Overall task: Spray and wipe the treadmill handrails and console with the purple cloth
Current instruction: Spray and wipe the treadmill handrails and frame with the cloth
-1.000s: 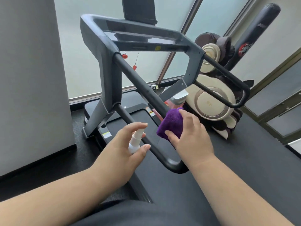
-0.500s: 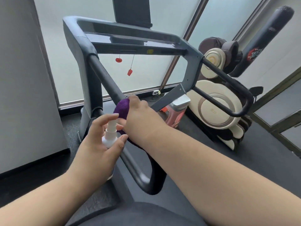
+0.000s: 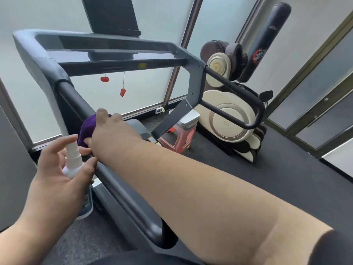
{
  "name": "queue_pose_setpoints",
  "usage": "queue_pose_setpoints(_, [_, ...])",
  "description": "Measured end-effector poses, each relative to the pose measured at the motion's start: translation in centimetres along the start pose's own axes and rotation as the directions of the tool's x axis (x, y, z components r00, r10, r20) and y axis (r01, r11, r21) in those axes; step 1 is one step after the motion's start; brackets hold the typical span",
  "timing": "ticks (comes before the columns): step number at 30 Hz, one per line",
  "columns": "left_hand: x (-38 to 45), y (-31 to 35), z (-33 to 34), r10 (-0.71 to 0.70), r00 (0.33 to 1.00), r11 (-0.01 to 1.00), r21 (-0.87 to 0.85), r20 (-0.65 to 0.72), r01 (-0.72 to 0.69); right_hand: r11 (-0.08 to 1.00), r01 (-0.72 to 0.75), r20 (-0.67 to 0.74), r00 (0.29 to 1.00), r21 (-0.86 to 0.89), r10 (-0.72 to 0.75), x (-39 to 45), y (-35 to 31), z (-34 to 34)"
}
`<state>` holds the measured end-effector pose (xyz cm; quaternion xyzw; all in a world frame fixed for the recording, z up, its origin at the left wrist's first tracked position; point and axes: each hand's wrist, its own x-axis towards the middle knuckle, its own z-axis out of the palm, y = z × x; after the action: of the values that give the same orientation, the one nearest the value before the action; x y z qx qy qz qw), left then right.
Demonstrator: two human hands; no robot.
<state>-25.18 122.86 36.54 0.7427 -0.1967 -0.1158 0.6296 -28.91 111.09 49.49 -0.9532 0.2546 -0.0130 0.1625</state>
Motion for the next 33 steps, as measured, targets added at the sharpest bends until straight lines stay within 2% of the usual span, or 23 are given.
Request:
queue_pose_setpoints(2, [0.2,1.5,-1.2,0.095,0.994,0.992,-0.082,-0.057,-0.099,0.999,0.0,-0.006,1.0,-0.041,0.0,1.1,-0.8,0.1])
queue_pose_setpoints(4, [-1.1,3.9,-3.2,0.258,0.966,0.958,-0.12,-0.029,-0.259,0.998,-0.006,-0.007,1.0,-0.07,0.006,2.2,-1.2,0.1])
queue_pose_setpoints(6, [-1.1,5.0,-4.6,0.293,0.956,0.947,-0.145,0.013,-0.288,0.995,-0.005,-0.001,1.0,-0.095,0.005,3.5,-1.8,0.1])
queue_pose_setpoints(15, [3.3,4.1,-10.9,0.177,0.978,0.981,-0.101,0.108,-0.167,0.967,-0.088,-0.091,0.994,-0.239,0.068,10.6,-6.3,1.4])
queue_pose_setpoints(20, [5.3,3.2,-12.2,0.167,0.968,0.984,-0.093,0.186,-0.152,0.962,-0.113,-0.071,0.993,-0.248,0.098,13.1,-7.8,1.4])
queue_pose_setpoints(24, [6.9,3.9,-12.3,0.15,0.949,0.988,-0.08,0.277,-0.133,0.974,-0.134,-0.103,0.988,-0.181,0.117,10.9,-6.7,1.1])
queue_pose_setpoints(29, [8.7,3.8,-12.6,0.176,0.944,0.984,-0.077,0.281,-0.16,0.941,-0.172,-0.19,0.975,-0.29,0.12,6.2,-4.9,1.9])
queue_pose_setpoints(33, [9.1,3.1,-13.4,0.194,0.937,0.981,-0.072,0.291,-0.18,0.903,-0.194,-0.192,0.973,-0.383,0.128,6.0,-5.4,2.5])
